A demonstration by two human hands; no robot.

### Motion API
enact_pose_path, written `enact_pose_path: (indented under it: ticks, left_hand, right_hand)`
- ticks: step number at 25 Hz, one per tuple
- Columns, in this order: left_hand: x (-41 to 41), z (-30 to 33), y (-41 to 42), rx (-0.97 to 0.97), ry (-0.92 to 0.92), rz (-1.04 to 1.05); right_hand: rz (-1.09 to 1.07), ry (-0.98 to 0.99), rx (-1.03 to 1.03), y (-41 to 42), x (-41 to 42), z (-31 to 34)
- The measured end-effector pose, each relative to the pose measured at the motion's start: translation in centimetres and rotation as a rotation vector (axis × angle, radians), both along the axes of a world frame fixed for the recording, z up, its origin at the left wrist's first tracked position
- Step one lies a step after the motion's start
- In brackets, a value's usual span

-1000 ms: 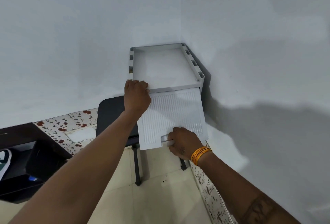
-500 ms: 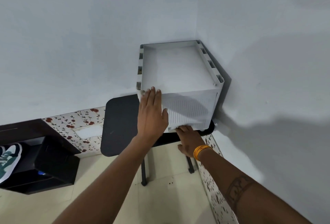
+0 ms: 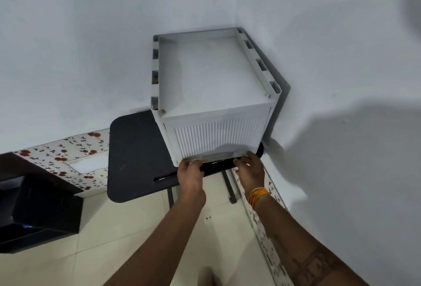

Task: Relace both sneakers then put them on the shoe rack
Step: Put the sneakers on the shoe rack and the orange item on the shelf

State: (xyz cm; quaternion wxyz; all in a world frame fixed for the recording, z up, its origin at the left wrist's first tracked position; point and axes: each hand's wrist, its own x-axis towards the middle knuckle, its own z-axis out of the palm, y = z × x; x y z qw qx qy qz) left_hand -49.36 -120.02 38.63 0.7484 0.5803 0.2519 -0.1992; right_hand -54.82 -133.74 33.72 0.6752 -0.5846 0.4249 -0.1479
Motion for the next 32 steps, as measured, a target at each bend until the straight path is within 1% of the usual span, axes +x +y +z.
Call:
enact_pose_path:
  ticks: [1,5,9,11,13,14,15,17,19,20,21,23,26,29,32]
  left_hand:
    - [0.2,-0.1,-0.1,-0.011,0.007,0.012]
    - [1.1,-0.8,-0.3,-0.013,-0.024,0.039]
    - [1.4,-1.6,-0.1,0.002,-0.033,0.017]
    - [1.7,-1.9,0.2,-0.003,-0.019,0.035]
    - [1.7,-2.2,0.6,-0.003,-0.017,0.040]
    - [1.8,-2.5,0.8,0.019,-0.028,0.036]
    - [1.8,-2.7,1.1,0.072,-0.055,0.033]
    - [2.0,-2.8,1.7,0.250,-0.148,0.036]
    - [2.5,-2.8,2.1,0.380,-0.269,0.040]
    - [2.9,-2.9,2.2,0.408,-0.331,0.037]
    - [3.2,-3.1,2.4,0.420,-0.374,0.030]
    - [3.4,-3.7,2.4,0.436,-0.406,0.011]
    - [3.5,-4.3,2.5,0.453,-0.447,-0.013]
    - [4.0,-4.1,2.9,0.471,-0.548,-0.098]
    - [4.9,-4.5,3.5,0.518,-0.584,-0.173]
  right_hand:
    - [-0.039,0.000,0.070,-0.6,0.4,0.1]
    - [-0.111,-0.059,0.202,-0.6,1.4,1.4]
    - [-0.203,-0.052,0.218,-0.8,2.5,0.7]
    - [-0.274,0.006,0.131,-1.1,3.0,0.3]
    - [-0.270,0.103,-0.047,-1.7,3.1,-0.6]
    - [-0.230,0.154,-0.148,-2.2,3.1,-0.9]
    - [-0.172,0.209,-0.242,-2.7,3.1,-1.3]
    - [-0.068,0.270,-0.340,-3.4,2.9,-1.5]
    - [-0.020,0.254,-0.392,-3.9,2.6,-1.9]
    - [-0.020,0.242,-0.396,-4.0,2.6,-1.8]
    - [-0.032,0.233,-0.397,-4.0,2.6,-1.7]
    - [-0.076,0.227,-0.376,-3.7,2.6,-1.5]
    - [-0.182,0.183,-0.277,-2.6,3.3,-1.8]
    - [-0.285,0.139,-0.191,-1.7,4.1,-2.2]
    - [-0.284,0.184,-0.113,-1.0,5.1,-2.2]
